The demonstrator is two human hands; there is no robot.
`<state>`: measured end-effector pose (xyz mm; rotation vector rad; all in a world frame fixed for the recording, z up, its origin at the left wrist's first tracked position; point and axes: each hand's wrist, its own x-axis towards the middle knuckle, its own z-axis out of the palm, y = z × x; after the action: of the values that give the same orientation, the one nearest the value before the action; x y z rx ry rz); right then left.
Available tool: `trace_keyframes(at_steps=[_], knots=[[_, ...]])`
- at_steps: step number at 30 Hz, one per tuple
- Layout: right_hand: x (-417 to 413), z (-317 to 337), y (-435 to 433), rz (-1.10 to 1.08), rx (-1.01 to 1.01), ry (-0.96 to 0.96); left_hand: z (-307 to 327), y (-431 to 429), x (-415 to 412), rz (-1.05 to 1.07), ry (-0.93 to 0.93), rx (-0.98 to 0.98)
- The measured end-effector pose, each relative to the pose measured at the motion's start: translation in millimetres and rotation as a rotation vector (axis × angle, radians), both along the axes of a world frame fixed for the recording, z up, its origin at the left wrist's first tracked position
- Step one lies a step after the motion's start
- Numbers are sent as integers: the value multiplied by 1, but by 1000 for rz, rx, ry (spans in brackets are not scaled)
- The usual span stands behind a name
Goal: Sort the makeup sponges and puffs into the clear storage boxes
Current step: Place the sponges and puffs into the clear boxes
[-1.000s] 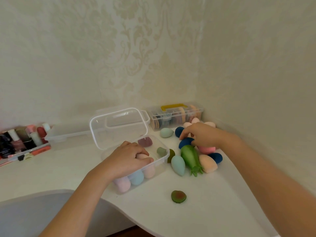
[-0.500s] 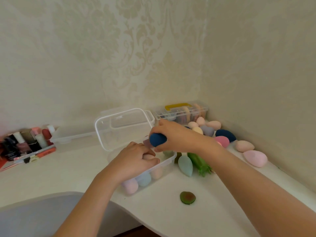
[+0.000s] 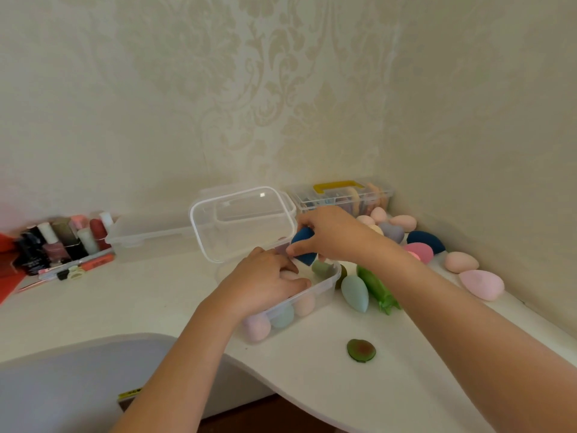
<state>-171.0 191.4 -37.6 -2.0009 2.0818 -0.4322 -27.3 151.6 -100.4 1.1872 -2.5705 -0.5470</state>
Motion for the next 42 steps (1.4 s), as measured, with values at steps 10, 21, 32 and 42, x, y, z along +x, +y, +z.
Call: trace_keyframes(at_steps=[10,21,32,42], knots=[[27,-21,-16,-38,53,330,5,5,0,66,64,72],[29,-22,-31,29,162,505,6,4,2,19,30,116],[-51,-3,-14,-26,-283,-483,9,5,3,-13,-87,5],[-117,-55,-28,-203,36,20,5,6,4,24,14,-12]])
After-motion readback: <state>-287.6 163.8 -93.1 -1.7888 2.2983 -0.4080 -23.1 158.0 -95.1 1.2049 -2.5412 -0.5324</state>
